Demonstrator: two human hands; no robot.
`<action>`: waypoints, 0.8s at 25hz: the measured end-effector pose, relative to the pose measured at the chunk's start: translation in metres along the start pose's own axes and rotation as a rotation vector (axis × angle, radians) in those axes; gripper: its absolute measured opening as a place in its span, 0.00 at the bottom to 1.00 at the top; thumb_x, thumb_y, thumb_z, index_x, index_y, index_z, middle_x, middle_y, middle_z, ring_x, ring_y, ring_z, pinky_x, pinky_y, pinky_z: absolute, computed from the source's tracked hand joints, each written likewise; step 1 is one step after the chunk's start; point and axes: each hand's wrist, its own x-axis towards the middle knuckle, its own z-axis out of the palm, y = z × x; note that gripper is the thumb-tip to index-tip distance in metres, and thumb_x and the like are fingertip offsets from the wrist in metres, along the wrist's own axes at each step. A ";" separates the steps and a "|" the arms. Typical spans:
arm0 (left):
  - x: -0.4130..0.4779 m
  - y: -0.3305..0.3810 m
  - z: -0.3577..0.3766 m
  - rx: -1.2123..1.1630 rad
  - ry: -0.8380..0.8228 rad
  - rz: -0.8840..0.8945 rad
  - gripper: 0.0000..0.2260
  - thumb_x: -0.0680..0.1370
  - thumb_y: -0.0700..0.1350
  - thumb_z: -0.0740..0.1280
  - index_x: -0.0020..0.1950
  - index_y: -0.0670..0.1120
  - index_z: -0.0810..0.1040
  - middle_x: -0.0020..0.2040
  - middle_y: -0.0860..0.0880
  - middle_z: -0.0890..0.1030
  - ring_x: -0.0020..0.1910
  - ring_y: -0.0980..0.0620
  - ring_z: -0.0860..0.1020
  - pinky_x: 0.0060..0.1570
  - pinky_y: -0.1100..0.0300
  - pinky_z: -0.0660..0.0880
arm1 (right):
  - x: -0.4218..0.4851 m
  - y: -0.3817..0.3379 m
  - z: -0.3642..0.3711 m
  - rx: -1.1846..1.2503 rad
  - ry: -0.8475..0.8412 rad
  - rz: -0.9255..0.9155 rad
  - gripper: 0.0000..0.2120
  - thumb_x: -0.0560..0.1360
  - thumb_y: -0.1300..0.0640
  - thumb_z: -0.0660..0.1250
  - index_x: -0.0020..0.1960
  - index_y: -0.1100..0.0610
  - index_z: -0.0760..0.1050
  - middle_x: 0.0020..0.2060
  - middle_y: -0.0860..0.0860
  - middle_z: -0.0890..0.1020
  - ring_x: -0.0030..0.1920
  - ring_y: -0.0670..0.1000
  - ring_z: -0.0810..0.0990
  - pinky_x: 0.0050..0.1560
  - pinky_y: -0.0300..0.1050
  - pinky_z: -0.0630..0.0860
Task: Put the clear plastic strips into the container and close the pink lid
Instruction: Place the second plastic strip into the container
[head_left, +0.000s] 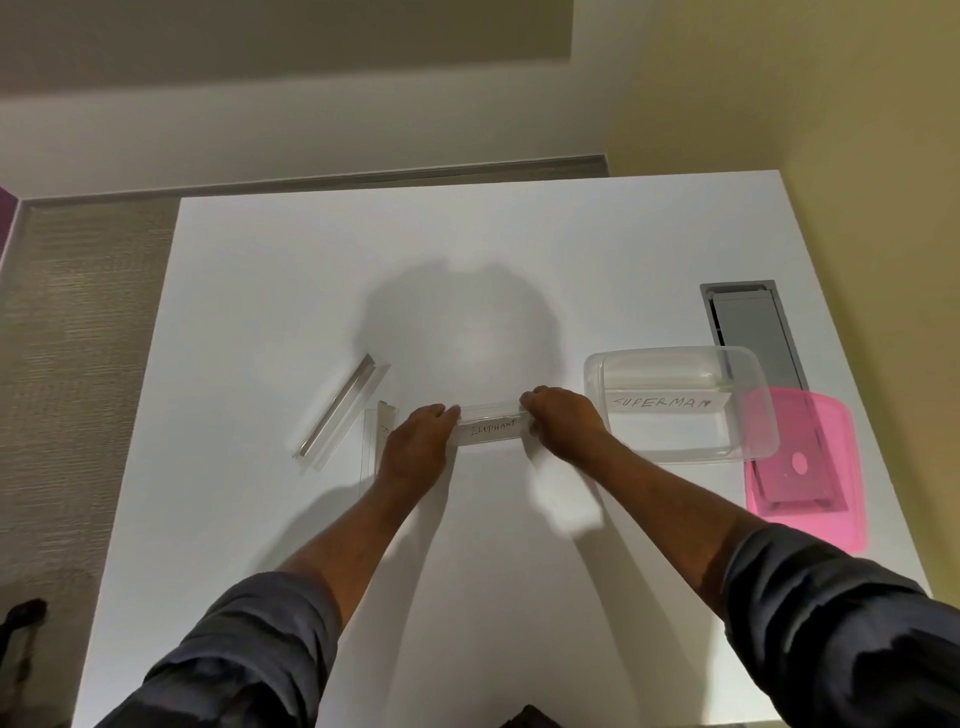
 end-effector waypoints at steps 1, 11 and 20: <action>0.000 0.000 0.000 0.009 -0.016 0.006 0.23 0.81 0.35 0.66 0.77 0.42 0.74 0.65 0.45 0.81 0.65 0.43 0.79 0.54 0.46 0.83 | 0.000 0.001 -0.001 0.004 -0.004 0.001 0.09 0.77 0.63 0.66 0.57 0.59 0.77 0.53 0.55 0.83 0.53 0.60 0.83 0.48 0.52 0.80; 0.000 0.008 -0.008 0.081 -0.036 0.054 0.25 0.81 0.34 0.66 0.79 0.42 0.72 0.69 0.43 0.80 0.68 0.41 0.78 0.59 0.45 0.81 | -0.007 0.010 -0.018 0.066 -0.018 0.000 0.09 0.74 0.64 0.69 0.53 0.61 0.79 0.52 0.57 0.84 0.53 0.63 0.83 0.48 0.53 0.80; -0.004 0.017 -0.049 0.074 -0.036 0.128 0.30 0.77 0.41 0.74 0.79 0.47 0.73 0.68 0.46 0.82 0.65 0.43 0.81 0.59 0.48 0.82 | -0.027 0.024 -0.059 0.072 0.052 -0.050 0.12 0.72 0.60 0.75 0.55 0.58 0.81 0.53 0.54 0.85 0.55 0.61 0.83 0.51 0.53 0.80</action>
